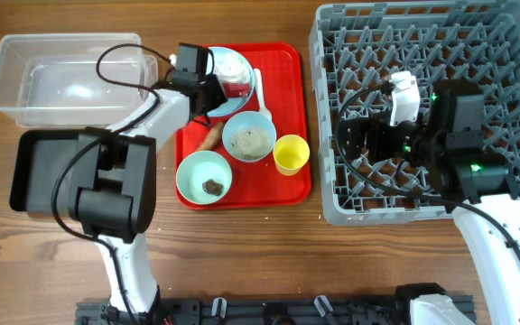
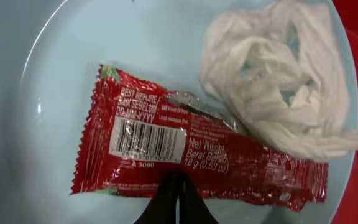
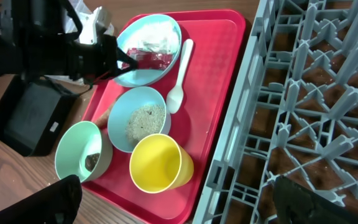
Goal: Sort waste into correct bins and load items into the dishwasher rack
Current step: 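Reach the left gripper to the white plate and grasp the tissue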
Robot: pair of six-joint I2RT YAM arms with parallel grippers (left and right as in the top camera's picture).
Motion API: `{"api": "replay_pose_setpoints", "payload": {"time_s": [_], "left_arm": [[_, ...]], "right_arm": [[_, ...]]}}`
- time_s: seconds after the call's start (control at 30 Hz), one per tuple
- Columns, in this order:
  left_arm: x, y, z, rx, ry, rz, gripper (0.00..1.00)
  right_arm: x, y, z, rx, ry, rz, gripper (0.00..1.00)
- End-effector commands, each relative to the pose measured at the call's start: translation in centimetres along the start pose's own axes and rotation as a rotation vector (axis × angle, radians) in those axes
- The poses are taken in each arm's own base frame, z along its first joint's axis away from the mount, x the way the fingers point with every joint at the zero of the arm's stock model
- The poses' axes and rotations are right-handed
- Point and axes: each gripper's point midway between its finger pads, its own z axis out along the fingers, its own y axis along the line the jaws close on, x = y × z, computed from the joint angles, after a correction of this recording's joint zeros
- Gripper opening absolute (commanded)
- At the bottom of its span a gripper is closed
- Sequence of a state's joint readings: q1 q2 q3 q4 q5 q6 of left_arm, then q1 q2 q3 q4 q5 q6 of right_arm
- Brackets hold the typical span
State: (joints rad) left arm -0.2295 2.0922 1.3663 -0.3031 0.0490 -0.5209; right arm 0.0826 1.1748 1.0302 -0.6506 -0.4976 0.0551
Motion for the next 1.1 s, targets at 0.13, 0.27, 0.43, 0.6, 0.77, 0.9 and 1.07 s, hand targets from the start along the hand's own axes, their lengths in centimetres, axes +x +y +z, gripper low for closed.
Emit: {"api": "replay_pose_setpoints", "payload": {"time_s": [0.13, 0.27, 0.43, 0.6, 0.77, 0.9, 1.07], "left_arm": [[-4.1, -8.2, -8.0, 0.049, -0.180, 0.783, 0.79], [-2.9, -7.9, -3.7, 0.028, -0.151, 0.995, 0.90], [-1.8, -5.9, 1.1, 0.006, -0.103, 0.967, 1.00], [-1.1, -5.1, 2.5, -0.002, -0.078, 0.946, 0.96], [-1.5, -3.8, 2.8, -0.013, -0.067, 0.765, 0.83], [0.1, -2.2, 3.5, -0.036, 0.012, 0.661, 0.45], [1.9, -0.9, 4.8, -0.060, 0.078, 0.553, 0.04]], "right_arm": [[-0.6, 0.6, -0.1, -0.027, -0.011, -0.001, 1.00], [-0.6, 0.6, -0.1, -0.027, -0.010, -0.001, 1.00], [-0.6, 0.6, -0.1, -0.027, -0.010, 0.000, 1.00], [-0.6, 0.6, -0.1, -0.027, -0.009, 0.017, 1.00], [-0.6, 0.6, -0.1, -0.027, -0.009, 0.017, 1.00], [-0.6, 0.6, -0.1, -0.027, -0.010, 0.016, 1.00], [-0.6, 0.6, -0.1, -0.027, -0.010, 0.017, 1.00]]}}
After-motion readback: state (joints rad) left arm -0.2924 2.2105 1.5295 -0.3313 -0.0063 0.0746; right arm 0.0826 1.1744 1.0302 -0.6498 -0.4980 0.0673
